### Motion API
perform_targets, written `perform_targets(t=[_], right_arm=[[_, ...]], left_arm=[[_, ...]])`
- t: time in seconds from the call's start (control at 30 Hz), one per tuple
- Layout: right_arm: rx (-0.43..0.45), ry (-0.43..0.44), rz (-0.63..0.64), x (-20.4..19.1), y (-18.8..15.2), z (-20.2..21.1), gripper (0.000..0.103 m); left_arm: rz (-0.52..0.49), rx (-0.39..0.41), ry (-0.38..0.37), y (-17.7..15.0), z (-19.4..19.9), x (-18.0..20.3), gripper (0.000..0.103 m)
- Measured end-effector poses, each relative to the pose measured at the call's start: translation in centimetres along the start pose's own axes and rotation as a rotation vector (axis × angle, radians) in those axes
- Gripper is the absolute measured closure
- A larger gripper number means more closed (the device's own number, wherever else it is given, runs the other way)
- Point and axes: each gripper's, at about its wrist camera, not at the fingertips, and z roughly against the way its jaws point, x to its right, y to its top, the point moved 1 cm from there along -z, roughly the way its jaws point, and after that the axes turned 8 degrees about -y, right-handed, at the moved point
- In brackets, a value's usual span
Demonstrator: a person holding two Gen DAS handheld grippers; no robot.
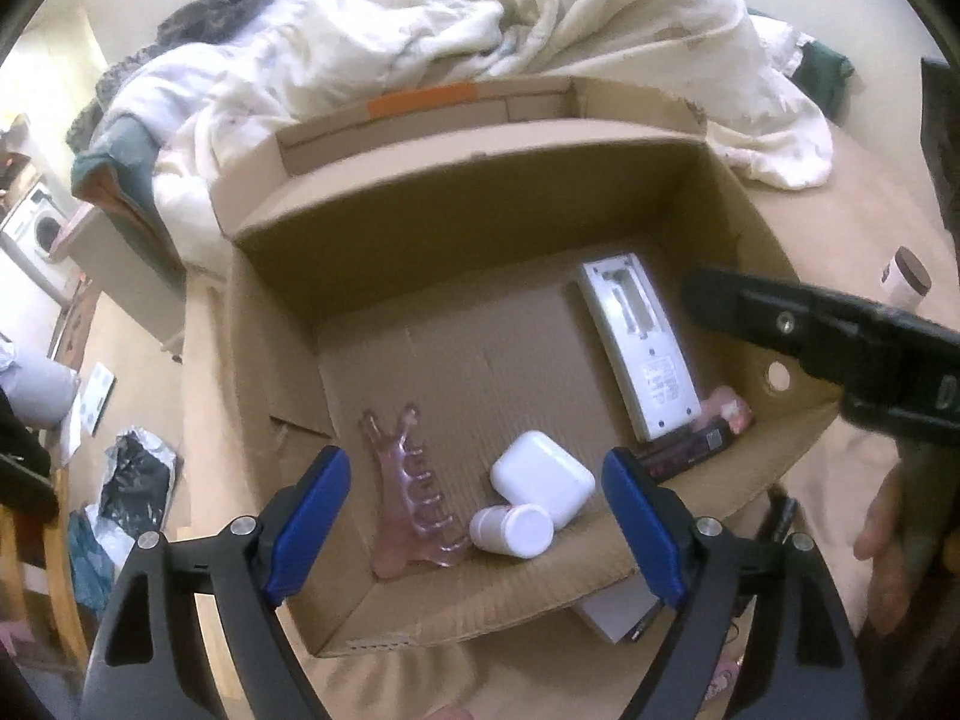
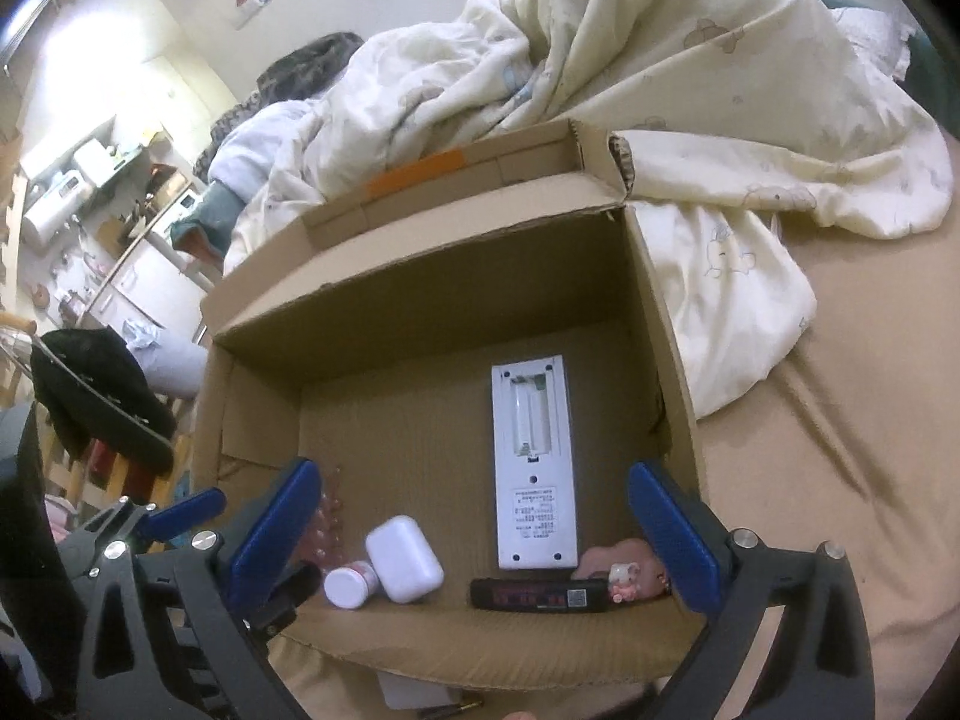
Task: Organize rigid objects
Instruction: 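Withdraw both open grippers from the box toward the remaining items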
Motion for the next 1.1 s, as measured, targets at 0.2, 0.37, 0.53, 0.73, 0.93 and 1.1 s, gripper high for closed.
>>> perform_targets(t=[0.2, 0.37, 0.53, 0.73, 0.93, 1.1], right_arm=[[0.004, -0.004, 0.002, -0.2, 0.0, 0.1, 0.0], [0.019, -0.003, 0.01, -0.5, -0.3, 0.8, 0.0], [0.027, -0.006, -0.007, -0.3, -0.6, 1.7, 0.0], [0.038, 0.027, 0.005, -0.4, -1.6, 4.0, 0.0], [0.029, 0.034, 0.005, -0.4, -3.3, 5.6, 0.0], [-0.007, 0.038, -0.028, 0.0, -4.7, 6.1, 0.0]], left_arm=[[0.029, 0.039, 0.011, 0.3, 0.8, -0.8, 0.013], [0.039, 0.053, 0.022, 0.1, 1.3, -1.2, 0.013], [0.06, 0.091, 0.026, 0.0, 2.9, -1.7, 0.013], [0.015, 0.105, 0.043, -0.6, 5.4, -1.9, 0.013], [0.107, 0.06, 0.007, -2.8, 6.9, -2.8, 0.013], [0.144, 0.03, 0.011, -5.0, 7.2, -3.3, 0.013]])
